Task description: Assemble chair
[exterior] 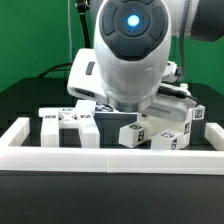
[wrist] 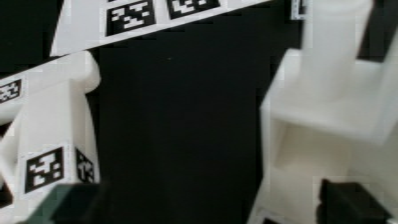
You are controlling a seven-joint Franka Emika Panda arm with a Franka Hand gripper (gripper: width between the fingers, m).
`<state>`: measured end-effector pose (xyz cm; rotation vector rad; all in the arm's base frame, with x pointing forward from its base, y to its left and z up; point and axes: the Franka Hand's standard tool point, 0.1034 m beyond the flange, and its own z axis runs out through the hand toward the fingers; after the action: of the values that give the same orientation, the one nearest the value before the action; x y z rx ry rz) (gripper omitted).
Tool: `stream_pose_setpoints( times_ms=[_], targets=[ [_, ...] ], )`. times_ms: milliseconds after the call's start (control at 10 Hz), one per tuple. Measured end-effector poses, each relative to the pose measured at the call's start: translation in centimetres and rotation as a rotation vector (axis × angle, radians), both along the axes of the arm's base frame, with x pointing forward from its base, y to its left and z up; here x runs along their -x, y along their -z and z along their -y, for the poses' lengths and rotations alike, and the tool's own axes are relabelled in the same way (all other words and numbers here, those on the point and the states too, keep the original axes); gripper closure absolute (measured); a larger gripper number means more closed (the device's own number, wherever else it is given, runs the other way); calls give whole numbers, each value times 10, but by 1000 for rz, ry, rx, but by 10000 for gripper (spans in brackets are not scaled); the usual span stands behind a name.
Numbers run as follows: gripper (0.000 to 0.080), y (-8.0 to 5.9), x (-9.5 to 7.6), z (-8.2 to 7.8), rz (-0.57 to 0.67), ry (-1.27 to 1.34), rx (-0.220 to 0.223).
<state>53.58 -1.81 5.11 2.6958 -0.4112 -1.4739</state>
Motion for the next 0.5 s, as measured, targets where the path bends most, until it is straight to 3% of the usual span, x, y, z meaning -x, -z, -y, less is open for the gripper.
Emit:
stream_pose_setpoints(
  times_ms=[300,500],
  targets=[
    [152,6,-7,21,12,25,-3],
    [151,-5,-9,29,25,16,-28]
  ],
)
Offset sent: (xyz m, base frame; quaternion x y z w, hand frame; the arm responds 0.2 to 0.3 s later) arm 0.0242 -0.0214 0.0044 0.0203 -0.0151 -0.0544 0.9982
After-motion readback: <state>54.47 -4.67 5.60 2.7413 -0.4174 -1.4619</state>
